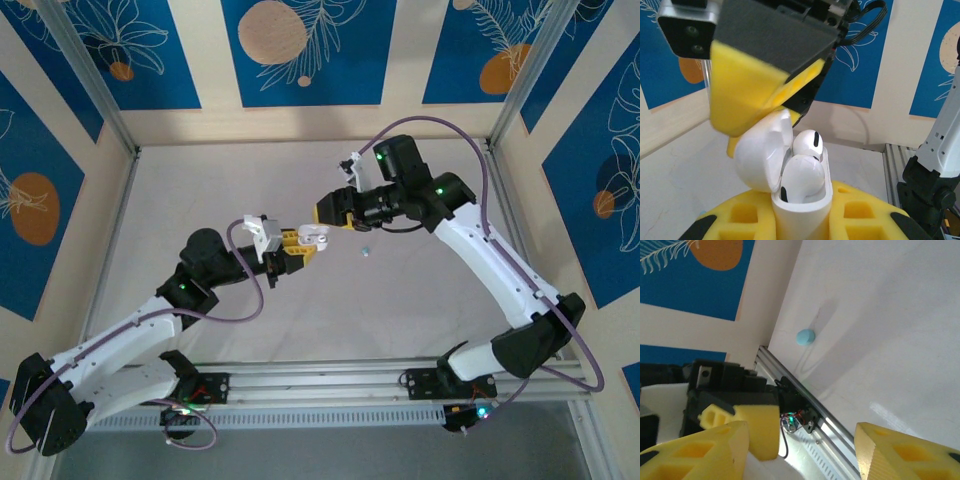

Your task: Insert the wireless bluetooth earbuds into the charging case

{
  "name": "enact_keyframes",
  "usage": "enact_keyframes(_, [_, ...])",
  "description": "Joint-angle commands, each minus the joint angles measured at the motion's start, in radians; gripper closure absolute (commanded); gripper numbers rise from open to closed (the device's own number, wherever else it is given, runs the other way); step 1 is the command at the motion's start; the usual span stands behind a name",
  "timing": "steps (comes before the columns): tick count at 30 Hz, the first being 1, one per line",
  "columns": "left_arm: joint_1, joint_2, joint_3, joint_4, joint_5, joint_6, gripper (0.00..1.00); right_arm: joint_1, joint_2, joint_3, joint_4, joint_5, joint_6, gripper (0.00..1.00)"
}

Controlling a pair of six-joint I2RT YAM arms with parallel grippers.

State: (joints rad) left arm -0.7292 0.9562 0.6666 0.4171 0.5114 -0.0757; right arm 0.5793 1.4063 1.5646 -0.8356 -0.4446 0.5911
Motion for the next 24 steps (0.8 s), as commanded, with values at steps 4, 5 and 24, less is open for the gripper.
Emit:
enact_keyframes(4, [-0.005, -0.026, 0.010, 0.045, -0.057, -0.002, 0.83, 0.024, -0.052, -0.025, -0.042, -0.103, -0.030, 0.41])
enact_keyframes(5, [-0.004, -0.026, 0.011, 0.046, -0.058, -0.002, 0.82, 0.022, -0.056, -0.028, -0.041, -0.100, -0.029, 0.41])
enact_keyframes(24, [-0.005, -0.024, -0.007, 0.154, -0.097, -0.085, 0.82, 0.030, -0.159, -0.302, 0.415, -0.169, 0.229, 0.33])
